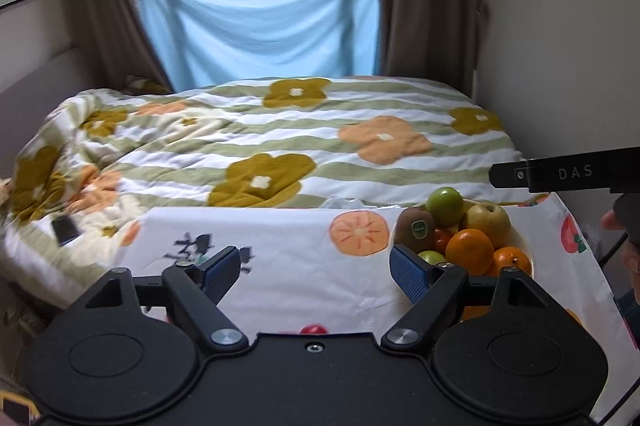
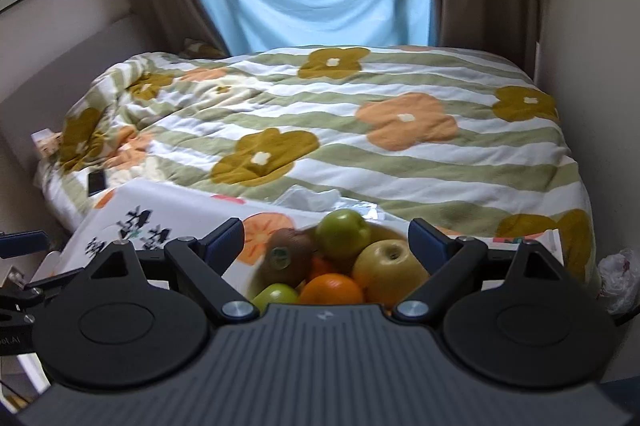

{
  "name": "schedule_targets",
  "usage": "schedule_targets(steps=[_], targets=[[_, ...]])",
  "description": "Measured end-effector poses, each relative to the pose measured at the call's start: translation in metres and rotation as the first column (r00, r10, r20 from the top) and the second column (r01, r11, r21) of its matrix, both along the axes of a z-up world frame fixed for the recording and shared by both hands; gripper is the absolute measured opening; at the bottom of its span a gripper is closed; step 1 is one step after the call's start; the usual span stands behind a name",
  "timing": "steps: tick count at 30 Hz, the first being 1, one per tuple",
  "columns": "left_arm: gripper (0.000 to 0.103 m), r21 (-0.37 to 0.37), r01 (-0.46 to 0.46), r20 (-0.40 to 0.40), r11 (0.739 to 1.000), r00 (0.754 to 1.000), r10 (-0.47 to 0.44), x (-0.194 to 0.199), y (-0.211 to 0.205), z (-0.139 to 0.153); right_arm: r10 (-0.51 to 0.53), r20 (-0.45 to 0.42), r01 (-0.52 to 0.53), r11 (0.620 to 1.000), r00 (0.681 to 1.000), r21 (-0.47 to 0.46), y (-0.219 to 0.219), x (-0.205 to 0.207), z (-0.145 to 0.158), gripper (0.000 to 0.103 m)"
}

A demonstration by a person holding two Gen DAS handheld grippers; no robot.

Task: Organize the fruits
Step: 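Withdraw both tools from the bowl toward the two red tomatoes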

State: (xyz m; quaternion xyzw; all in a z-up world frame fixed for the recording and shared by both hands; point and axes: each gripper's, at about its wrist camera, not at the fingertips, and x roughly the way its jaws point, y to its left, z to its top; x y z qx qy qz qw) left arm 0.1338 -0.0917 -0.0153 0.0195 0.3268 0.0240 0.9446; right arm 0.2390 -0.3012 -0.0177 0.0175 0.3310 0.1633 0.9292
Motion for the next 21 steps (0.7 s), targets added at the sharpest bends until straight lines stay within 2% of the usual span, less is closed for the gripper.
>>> schedule_targets(steps=[9, 15, 18, 21], targets=[[0.085, -0.004, -0.094, 0.006, 0.996, 0.996, 0.094, -0.042, 0.029, 0.000, 0.043, -0.012, -0.043, 0.999, 0.999, 0.021, 0.024, -0.034, 0.004, 0.103], [0.086, -0.031, -0.121, 0.005, 0.992, 0.993, 0.122, -0.054, 0.062, -0.008, 0.045, -0.031, -0.044, 0.999, 0.999, 0.026, 0.051, -0.051, -0.003, 0.103], [0.087, -0.033, -0.114, -0.003, 0.993, 0.994, 0.114, -0.050, 0.079, -0.015, 0.029, -0.052, -0.028, 0.999, 0.998, 0.019, 0.068, -0.055, -0.010, 0.103], [0.095, -0.034, -0.096, 0.000, 0.995, 0.995, 0.097, -0.043, 0.096, -0.021, -0.001, -0.070, 0.003, 1.000, 0.998, 0.028, 0.082, -0.058, -0.021, 0.103]])
